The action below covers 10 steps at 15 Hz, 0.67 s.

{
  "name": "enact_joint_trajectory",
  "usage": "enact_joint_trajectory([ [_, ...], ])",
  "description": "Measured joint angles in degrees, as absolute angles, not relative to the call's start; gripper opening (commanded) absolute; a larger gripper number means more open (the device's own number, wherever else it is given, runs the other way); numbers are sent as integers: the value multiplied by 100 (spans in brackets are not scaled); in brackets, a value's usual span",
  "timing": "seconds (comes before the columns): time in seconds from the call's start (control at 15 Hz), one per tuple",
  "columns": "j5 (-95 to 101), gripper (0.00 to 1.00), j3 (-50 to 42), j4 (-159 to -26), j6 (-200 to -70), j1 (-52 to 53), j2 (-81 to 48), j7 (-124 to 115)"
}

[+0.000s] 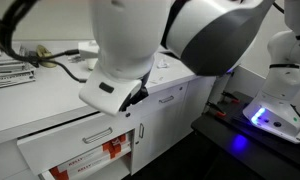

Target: Close the drawer

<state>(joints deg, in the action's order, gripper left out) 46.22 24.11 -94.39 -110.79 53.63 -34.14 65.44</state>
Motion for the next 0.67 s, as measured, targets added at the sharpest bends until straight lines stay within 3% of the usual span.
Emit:
enact_joint_trajectory([
  [0.67, 4244, 0, 2596, -9443, -9761, 5770, -2110, 6374],
])
